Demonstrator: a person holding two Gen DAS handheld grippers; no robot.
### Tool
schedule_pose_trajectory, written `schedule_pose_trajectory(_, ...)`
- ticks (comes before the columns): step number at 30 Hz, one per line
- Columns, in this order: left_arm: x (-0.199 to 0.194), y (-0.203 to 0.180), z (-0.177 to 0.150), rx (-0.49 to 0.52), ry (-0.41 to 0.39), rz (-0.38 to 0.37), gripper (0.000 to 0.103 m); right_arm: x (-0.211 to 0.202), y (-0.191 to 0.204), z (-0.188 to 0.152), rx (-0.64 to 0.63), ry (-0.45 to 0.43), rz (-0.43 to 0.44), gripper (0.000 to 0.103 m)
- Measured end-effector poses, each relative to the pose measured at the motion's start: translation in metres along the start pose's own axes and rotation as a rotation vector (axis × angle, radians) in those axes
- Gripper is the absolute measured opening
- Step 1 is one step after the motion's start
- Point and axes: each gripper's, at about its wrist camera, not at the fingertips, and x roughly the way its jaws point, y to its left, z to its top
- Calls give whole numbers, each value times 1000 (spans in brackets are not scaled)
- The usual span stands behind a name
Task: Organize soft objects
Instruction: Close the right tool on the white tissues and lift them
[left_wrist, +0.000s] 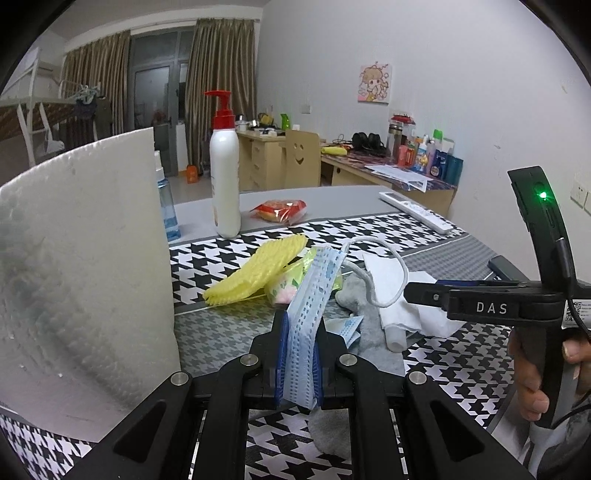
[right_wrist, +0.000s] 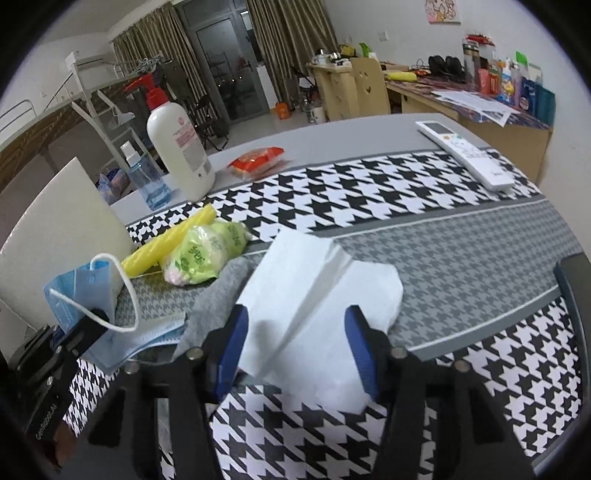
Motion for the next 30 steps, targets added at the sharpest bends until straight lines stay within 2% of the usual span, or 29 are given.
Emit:
schedule_pose_trajectory(4,-2,1,0,-5,-3,1,12,1,0,1,-3,4,-30,59)
schedule_pose_trajectory(8,-4,0,0,-3,-6,0,12,-1,-12,-1,13,0,-152,59)
schedule_pose_trajectory(11,-5,-3,-1,6,-10,-4,12,7,-20,-1,40,43,-145,59)
schedule_pose_trajectory(16,-5,-2,0,7,-9,-8,12,13,-12,-2,8,58,-157,60)
schedule_pose_trajectory(24,-4,-2,0,11,-12,-13,12,22,4,-4,-81,70,-242,60)
schedule_pose_trajectory(26,-5,-2,0,12,-13,-14,12,22,7,-4,-92,68,-235,52)
schedule_pose_trajectory(29,-6,-3,0,12,-16,-17,12,22,12,-5,-114,65,-218,32)
schedule_pose_trajectory(30,-6,-3,0,12,-16,-18,12,22,14,-5,-122,63,-209,22)
